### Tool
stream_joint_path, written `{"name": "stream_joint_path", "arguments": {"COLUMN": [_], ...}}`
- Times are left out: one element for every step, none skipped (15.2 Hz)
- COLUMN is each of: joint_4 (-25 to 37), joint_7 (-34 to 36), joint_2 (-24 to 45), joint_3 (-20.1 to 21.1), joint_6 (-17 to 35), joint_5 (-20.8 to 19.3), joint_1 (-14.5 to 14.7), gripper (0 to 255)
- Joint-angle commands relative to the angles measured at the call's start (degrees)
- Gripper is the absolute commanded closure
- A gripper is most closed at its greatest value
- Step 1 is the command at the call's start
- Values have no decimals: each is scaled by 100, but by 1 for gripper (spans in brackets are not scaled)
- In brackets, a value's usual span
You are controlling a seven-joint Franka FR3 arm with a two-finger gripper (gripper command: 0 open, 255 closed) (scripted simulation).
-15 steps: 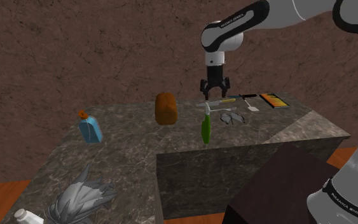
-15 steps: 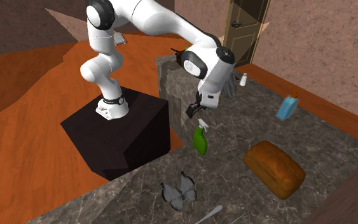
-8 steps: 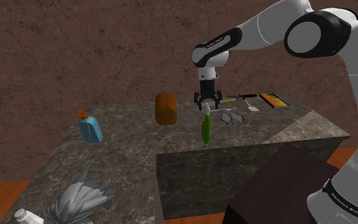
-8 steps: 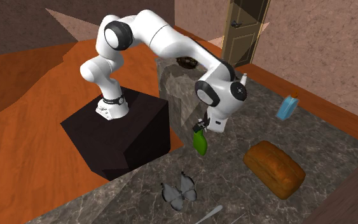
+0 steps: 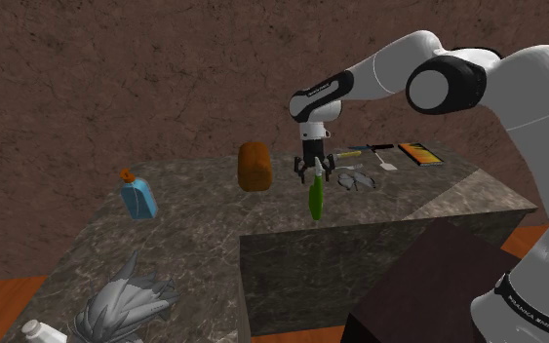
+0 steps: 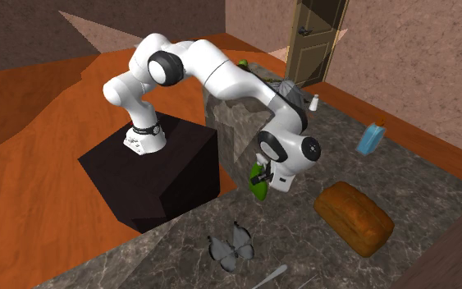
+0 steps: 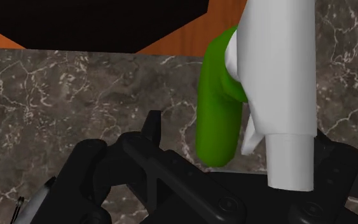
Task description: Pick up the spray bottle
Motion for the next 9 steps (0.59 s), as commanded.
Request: {"name": "stream_joint_path", "arguments": {"joint_4": [12,16,21,23,23,28,25,24,24], "joint_7": [-16,-25,-30,-30,-30,-29,-30,-30,-30], "joint_2": [96,145,174,175,175,177,175,175,175], "joint_3": [3,5,6,6,6,6,6,6,6], "joint_6": [82,125,150,149,149,146,148,148,148], "joint_5": [7,10,11,11,11,11,11,11,11], "joint_1": [-2,-1,-2,-2,-2,-1,-2,-2,-2], "gripper": [0,0,0,0,0,255,255,255,255]}}
